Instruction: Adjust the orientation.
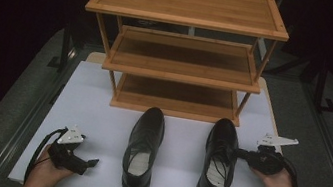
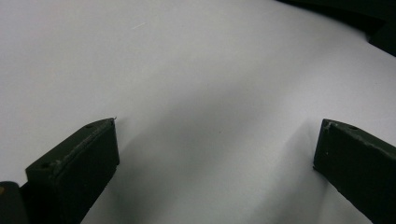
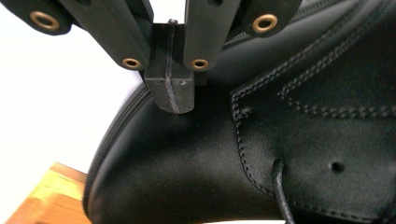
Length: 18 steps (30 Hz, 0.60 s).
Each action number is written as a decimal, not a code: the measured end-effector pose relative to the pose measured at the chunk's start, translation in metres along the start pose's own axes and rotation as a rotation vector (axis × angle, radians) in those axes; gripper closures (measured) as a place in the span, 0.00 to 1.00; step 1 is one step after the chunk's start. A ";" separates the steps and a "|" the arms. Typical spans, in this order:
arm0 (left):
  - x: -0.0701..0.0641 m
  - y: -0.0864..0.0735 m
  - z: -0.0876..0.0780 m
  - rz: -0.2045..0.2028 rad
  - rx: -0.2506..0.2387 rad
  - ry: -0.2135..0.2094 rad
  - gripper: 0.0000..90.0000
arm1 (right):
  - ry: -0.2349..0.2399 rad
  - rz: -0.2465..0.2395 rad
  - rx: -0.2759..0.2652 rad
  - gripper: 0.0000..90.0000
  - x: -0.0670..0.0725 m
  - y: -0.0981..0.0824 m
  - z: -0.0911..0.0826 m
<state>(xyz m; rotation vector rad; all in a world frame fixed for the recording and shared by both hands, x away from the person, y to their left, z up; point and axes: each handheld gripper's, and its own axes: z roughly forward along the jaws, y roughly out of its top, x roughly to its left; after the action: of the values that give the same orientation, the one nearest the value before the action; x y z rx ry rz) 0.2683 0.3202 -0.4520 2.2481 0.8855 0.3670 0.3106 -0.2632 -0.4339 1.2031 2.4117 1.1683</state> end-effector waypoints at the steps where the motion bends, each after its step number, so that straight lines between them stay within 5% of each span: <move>1: 0.000 0.000 0.000 0.001 0.001 0.000 0.00 | 0.005 -0.006 0.003 1.00 0.001 0.002 0.002; 8: 0.000 0.000 0.000 0.000 0.000 0.000 0.00 | 0.021 -0.031 0.002 1.00 0.007 0.011 0.013; 18: 0.000 0.000 0.000 0.001 0.000 0.000 0.00 | 0.068 -0.026 0.001 1.00 0.013 -0.009 0.001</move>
<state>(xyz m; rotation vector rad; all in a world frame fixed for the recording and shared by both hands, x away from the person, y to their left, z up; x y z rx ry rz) 0.2683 0.3202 -0.4520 2.2487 0.8850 0.3672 0.2980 -0.2561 -0.4393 1.1465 2.4693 1.2202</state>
